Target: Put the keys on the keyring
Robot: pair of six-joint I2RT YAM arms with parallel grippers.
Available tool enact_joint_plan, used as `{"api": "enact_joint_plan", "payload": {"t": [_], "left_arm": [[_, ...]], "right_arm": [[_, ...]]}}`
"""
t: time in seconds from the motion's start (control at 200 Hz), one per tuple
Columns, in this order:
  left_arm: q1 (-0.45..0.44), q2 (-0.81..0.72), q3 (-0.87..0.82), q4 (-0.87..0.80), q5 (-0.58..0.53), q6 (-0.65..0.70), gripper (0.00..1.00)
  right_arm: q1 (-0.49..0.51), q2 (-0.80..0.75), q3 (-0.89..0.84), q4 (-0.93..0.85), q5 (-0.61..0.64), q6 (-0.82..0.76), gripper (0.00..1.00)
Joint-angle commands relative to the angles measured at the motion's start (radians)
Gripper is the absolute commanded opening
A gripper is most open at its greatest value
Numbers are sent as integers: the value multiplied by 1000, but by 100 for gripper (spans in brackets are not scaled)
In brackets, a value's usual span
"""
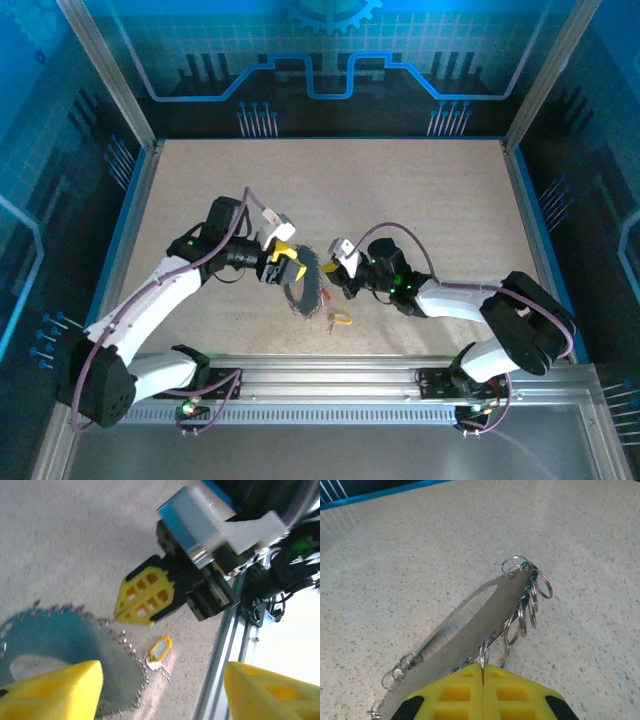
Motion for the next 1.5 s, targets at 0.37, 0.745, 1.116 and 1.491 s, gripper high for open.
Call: {"api": "enact_joint_plan", "payload": {"t": [0.37, 0.745, 1.116, 1.491], "left_arm": [[6, 182, -155, 425, 55, -143, 36], [8, 231, -163, 561, 158, -215, 39], [112, 169, -171, 530, 269, -273, 40], [131, 98, -106, 197, 185, 25, 45]], "right_arm": [[-37, 20, 39, 47, -226, -115, 0], [-39, 46, 77, 58, -315, -186, 0], [-41, 61, 101, 72, -242, -157, 0], [-38, 81, 138, 1, -207, -235, 0]]}}
